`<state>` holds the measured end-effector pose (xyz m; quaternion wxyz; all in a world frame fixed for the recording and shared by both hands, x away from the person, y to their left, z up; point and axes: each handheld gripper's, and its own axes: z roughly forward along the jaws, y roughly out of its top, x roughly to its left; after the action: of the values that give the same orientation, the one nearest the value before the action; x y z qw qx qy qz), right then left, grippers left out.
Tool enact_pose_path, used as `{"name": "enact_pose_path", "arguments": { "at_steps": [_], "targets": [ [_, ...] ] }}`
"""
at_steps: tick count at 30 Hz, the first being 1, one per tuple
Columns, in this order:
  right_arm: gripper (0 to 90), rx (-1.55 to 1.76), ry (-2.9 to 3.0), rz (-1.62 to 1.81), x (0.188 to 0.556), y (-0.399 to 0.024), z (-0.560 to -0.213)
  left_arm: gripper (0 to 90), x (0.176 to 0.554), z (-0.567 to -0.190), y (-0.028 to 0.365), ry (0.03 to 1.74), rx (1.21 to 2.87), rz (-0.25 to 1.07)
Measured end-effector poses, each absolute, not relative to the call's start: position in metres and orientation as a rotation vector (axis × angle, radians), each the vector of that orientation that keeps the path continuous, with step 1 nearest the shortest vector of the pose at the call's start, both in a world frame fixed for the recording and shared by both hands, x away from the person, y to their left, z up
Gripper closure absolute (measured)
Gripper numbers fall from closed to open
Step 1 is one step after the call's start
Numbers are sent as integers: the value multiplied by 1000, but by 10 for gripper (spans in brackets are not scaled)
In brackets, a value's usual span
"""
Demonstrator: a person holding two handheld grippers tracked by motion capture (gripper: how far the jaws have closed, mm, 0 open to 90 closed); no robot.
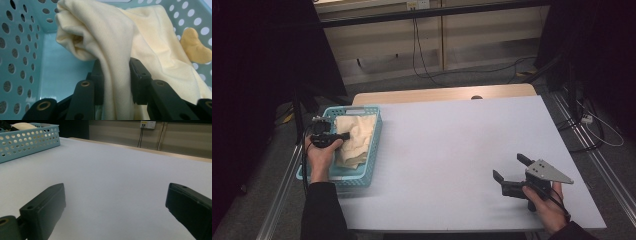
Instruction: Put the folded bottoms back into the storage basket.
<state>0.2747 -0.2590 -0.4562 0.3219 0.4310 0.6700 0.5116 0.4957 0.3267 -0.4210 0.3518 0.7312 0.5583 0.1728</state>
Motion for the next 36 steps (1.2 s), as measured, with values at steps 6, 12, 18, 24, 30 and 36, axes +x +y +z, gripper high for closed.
{"name": "enact_pose_path", "arguments": {
  "at_steps": [6, 12, 18, 24, 30, 36],
  "targets": [
    [26, 1131, 1758, 1342, 275, -259, -456, 659, 497, -424, 328, 1465, 1924, 446],
    [26, 1129, 1760, 1340, 274, -259, -456, 627, 498, -427, 327, 1491, 1904, 456],
    [27, 1127, 1759, 1340, 275, -259, -456, 563, 498, -426, 329, 1493, 1916, 460],
    [27, 1129, 1759, 1341, 275, -259, -456, 465, 498, -426, 330, 1533, 1915, 456],
    [26, 1133, 1758, 1342, 275, -259, -457, 334, 499, -427, 331, 1544, 1922, 458],
    [26, 1133, 1759, 1346, 275, -259, -457, 174, 500, -426, 328, 1528, 1901, 461]
  ]
}}
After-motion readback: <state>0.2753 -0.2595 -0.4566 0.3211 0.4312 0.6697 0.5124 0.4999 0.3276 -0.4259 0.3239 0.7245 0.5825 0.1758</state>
